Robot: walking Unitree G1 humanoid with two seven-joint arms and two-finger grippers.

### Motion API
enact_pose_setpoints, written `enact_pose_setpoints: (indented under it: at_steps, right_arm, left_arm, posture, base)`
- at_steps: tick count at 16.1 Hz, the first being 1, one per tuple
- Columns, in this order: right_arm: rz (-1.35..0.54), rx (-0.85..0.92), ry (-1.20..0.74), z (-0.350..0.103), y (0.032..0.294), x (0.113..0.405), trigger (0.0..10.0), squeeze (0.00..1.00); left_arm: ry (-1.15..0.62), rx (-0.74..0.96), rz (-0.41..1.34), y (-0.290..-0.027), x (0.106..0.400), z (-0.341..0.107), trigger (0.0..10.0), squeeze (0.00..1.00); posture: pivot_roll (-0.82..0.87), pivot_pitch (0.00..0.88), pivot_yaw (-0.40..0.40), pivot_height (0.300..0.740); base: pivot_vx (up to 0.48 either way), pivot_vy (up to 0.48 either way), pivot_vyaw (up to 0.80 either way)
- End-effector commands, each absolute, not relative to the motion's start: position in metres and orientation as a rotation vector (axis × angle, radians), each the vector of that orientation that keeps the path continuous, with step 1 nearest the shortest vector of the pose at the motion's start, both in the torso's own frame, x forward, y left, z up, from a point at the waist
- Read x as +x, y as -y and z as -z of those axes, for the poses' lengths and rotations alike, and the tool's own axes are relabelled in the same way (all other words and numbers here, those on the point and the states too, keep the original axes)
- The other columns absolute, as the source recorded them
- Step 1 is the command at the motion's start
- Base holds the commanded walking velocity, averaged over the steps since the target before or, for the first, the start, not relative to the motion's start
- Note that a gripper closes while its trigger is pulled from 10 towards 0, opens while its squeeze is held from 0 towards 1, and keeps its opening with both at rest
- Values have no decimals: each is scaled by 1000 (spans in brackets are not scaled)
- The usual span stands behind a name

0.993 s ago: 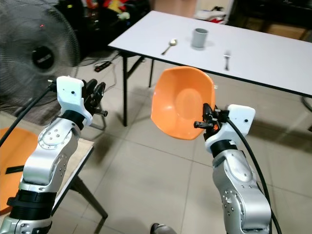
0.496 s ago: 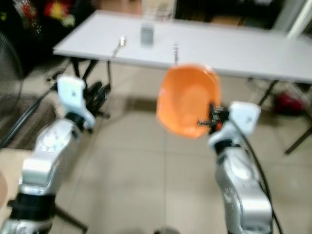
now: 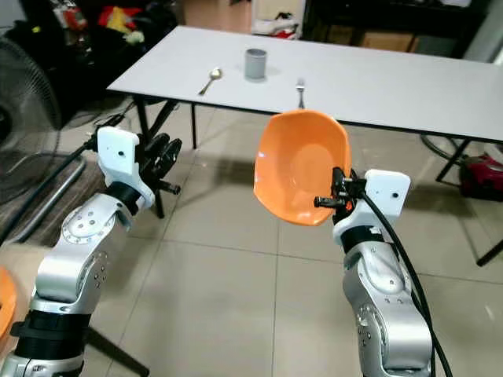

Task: Setting the table

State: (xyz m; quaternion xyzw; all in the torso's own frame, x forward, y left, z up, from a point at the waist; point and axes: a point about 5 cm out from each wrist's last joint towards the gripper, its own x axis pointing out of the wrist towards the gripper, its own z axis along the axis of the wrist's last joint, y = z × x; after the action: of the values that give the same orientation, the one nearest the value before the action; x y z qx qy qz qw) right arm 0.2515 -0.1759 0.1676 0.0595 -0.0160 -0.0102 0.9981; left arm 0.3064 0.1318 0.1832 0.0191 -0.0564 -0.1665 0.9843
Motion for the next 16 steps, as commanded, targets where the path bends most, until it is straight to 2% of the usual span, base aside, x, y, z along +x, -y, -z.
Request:
enact_pose_setpoints:
  at_steps: [1, 3, 7, 14, 16]
  right_arm:
    - [5, 110, 75, -175, 174, 252, 10000, 0]
    - [3, 120, 72, -175, 174, 252, 10000, 0]
    - [2, 145, 77, -176, 174, 253, 10000, 0]
    - [6, 135, 83, -176, 174, 252, 10000, 0]
    - [-32, 82, 82, -178, 171, 252, 10000, 0]
  left_arm:
    - [96, 49, 323, -134, 308, -181, 10000, 0]
    - [95, 47, 324, -134, 308, -181, 10000, 0]
    - [101, 41, 336, -131, 308, -181, 10000, 0]
    - [100, 55, 344, -130, 309, -181, 10000, 0]
    - [90, 62, 335, -135, 308, -179, 10000, 0]
  posture:
    - [-67, 0, -35, 740]
    - [-65, 0, -37, 740]
    - [-69, 0, -36, 740]
    - [-71, 0, -30, 740]
    - [-71, 0, -31, 740]
  base:
    - [322, 0, 0]
    - [326, 0, 0]
    - [337, 0, -800]
    - [329, 0, 0]
    - [315, 0, 0]
